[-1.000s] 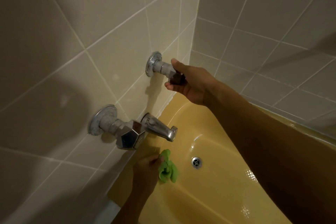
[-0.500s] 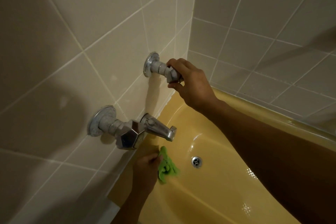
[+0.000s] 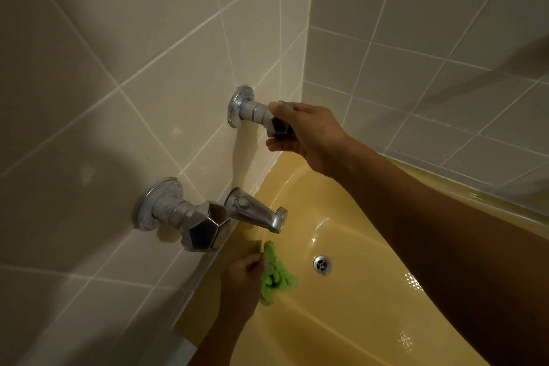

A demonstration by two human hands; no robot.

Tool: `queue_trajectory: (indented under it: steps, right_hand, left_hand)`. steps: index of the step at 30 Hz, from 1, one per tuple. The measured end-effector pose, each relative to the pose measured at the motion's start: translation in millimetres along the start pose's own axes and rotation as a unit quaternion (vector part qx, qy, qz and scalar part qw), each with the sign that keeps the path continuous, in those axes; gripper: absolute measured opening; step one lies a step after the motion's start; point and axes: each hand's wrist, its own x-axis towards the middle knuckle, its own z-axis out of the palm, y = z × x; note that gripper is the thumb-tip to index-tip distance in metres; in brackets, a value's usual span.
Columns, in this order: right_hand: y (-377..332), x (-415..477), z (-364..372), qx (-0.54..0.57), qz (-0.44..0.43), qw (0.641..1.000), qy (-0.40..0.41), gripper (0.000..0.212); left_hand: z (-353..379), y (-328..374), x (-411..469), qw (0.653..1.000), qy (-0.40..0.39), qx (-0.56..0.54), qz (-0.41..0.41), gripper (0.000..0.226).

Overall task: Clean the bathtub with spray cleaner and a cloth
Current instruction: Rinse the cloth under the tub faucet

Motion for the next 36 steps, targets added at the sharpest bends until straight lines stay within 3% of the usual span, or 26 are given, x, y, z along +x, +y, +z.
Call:
queue_trajectory:
  steps: [4, 8, 13, 14, 16, 18, 20, 22, 25, 28, 32, 36]
  right_hand:
    - [7.3, -4.7, 0.4, -0.152, -0.11, 0.982, 0.034, 0.035]
    - [24.3, -6.4, -5.4, -0.333, -0.26, 0.903, 0.079, 0.06]
    - [37.9, 0.7, -12.8, -0.418, -0.372, 0.825, 0.08, 0.063]
    - [38.3, 2.2, -15.0, -0.416, -0.373, 0.826, 0.075, 0.064]
    - [35.6, 3.2, -19.0, -0.379, -0.313, 0.87, 0.05, 0.069]
    - [27.8, 0.3, -19.0, -0.242, -0.202, 0.949, -0.003, 0.068]
    - [17.2, -2.3, -15.7, -0.058, -0.081, 0.994, -0.041, 0.058]
    - [5.7, -1.9, -11.3, 0.037, -0.001, 0.998, -0.048, 0.046]
    - [-2.9, 1.4, -8.5, 0.098, 0.043, 0.993, -0.05, 0.036]
    - [-1.7, 1.9, -9.0, 0.066, 0.008, 0.997, -0.048, 0.032]
    - [13.8, 4.9, -12.2, -0.074, -0.107, 0.991, -0.017, 0.053]
    - [29.5, 3.8, -15.4, -0.284, -0.227, 0.93, 0.045, 0.054]
  left_hand:
    - [5.2, -3.6, 3.2, 1.0, 0.009, -0.005, -0.015, 0.018]
    - [12.4, -4.6, 5.6, 1.0, 0.009, -0.015, -0.02, 0.018]
    - [15.3, -1.7, 5.9, 1.0, 0.012, -0.008, -0.018, 0.019]
    - [15.1, -2.6, 6.4, 1.0, 0.008, -0.007, -0.016, 0.022]
    - [13.2, -4.4, 6.4, 1.0, 0.004, 0.007, -0.015, 0.014]
    - [11.5, -5.9, 7.2, 1.0, 0.011, 0.013, -0.021, 0.02]
    - [10.3, -4.7, 5.7, 0.999, 0.017, 0.01, -0.026, 0.021]
    - [10.4, -3.5, 5.5, 0.999, 0.018, 0.011, -0.029, 0.017]
    - [10.2, -5.2, 5.0, 0.999, 0.016, 0.012, -0.028, 0.011]
    - [10.4, -5.6, 4.2, 1.0, 0.015, 0.012, -0.024, 0.012]
    - [11.9, -3.6, 2.6, 1.0, 0.018, 0.011, -0.023, 0.021]
    - [12.7, 1.4, -0.5, 0.999, 0.019, 0.019, -0.028, 0.034]
